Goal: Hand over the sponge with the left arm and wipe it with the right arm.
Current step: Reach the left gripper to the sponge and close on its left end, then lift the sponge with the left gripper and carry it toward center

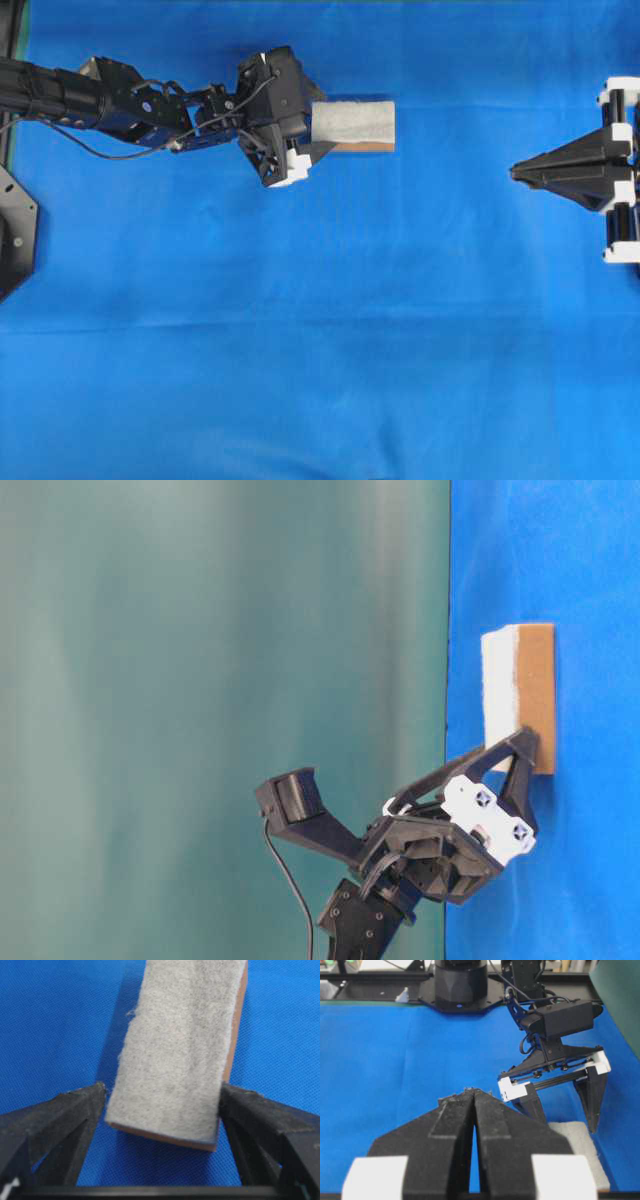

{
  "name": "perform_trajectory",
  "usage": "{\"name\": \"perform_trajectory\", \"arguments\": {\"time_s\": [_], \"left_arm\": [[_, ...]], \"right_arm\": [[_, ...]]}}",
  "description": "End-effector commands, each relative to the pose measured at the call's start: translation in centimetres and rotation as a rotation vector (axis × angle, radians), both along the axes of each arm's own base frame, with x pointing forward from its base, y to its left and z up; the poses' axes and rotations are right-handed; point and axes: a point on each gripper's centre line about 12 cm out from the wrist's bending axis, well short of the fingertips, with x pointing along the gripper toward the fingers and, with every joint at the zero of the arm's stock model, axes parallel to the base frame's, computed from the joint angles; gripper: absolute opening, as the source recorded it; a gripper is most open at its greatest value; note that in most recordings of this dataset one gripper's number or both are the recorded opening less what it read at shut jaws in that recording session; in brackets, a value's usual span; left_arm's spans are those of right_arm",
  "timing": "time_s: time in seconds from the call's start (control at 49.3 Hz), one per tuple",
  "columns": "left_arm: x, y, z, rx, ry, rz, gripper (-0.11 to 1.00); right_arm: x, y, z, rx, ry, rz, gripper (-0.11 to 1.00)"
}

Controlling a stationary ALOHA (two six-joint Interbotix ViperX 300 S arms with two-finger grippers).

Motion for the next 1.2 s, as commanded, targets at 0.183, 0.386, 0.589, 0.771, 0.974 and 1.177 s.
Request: {"name": "perform_trajectory", "arguments": {"time_s": [0.183,0.386,0.589,0.771,0.974,1.177], "left_arm": [[0.4,0.5,0.6,-0.025,0.027,0.015,0.41],[0.2,0.3,1.4,-0.054,0.054,0.024,0.36],[0.0,-1.1,5.8,-0.079,0.015,0.013,0.36],[-0.4,-3.8,10.0,-0.094,-0.016,-0.037,0.34],[-1.2,-7.8,13.4,-0.166,-0.061,-0.089,0.34],[-1.8,-11.5,14.1,-0.269,-0.088,-0.126,0.34]], "right_arm": [[0.3,-0.1,0.6,0.005,-0.016,-0.004,0.0],[0.3,-0.1,0.4,0.007,-0.01,-0.004,0.0],[0.4,-0.1,0.4,0.006,-0.008,-0.004,0.0],[0.4,-0.1,0.4,0.006,-0.008,-0.004,0.0],[0.5,-0.1,0.2,0.006,0.004,-0.005,0.0],[0.9,-0.2,-0.2,0.009,0.023,-0.006,0.0]]}}
